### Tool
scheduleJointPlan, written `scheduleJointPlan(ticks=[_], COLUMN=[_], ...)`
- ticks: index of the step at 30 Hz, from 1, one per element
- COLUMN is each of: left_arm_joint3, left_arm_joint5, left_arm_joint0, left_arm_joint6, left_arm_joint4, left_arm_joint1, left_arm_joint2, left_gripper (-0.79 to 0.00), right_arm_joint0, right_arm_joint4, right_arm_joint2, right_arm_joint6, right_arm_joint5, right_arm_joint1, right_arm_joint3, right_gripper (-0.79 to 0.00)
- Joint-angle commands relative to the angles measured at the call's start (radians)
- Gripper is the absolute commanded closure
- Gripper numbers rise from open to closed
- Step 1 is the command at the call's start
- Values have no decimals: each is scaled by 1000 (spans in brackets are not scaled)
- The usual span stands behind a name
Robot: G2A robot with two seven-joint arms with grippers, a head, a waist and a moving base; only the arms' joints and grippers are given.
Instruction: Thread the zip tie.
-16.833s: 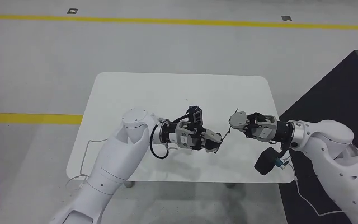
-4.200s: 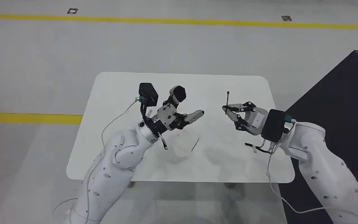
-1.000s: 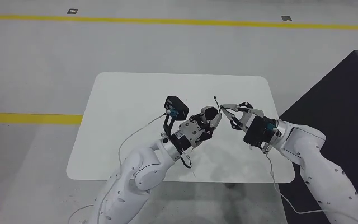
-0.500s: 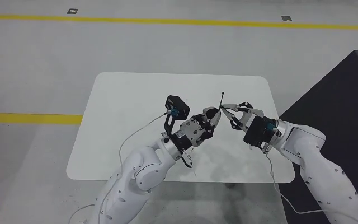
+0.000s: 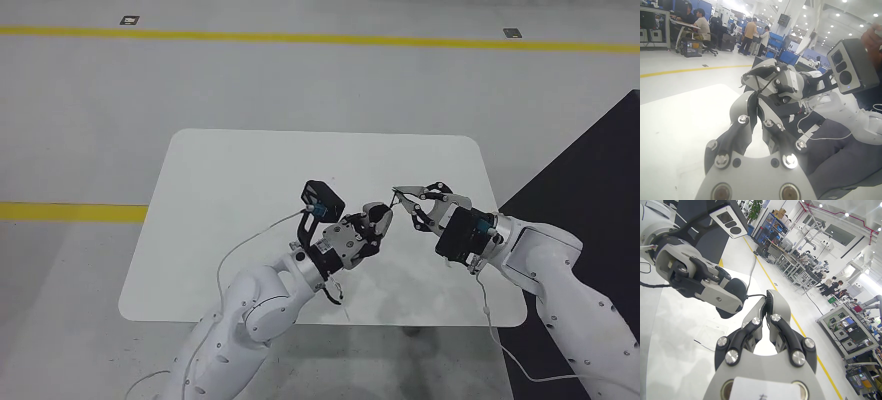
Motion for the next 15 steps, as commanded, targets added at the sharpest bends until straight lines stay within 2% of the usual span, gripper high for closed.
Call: scheduleJointPlan(ticks=[1,15], left_arm_joint3=[3,18], left_arm_joint5=[-4,-6], left_arm_joint0=[4,7], left_arm_joint6=[1,5], left_arm_joint4=[5,27], left_arm_joint1=[0,-2], left_arm_joint2=[-1,-8], left_gripper=[0,0], right_arm_joint0=[-1,-17], right_arm_joint4=[1,29], right_arm_joint2=[1,25], right_arm_joint6=[1,-12], right_arm_joint5=[5,31], right_arm_joint1=[0,-8], right_arm_joint3=[-1,-31], right_gripper=[0,0])
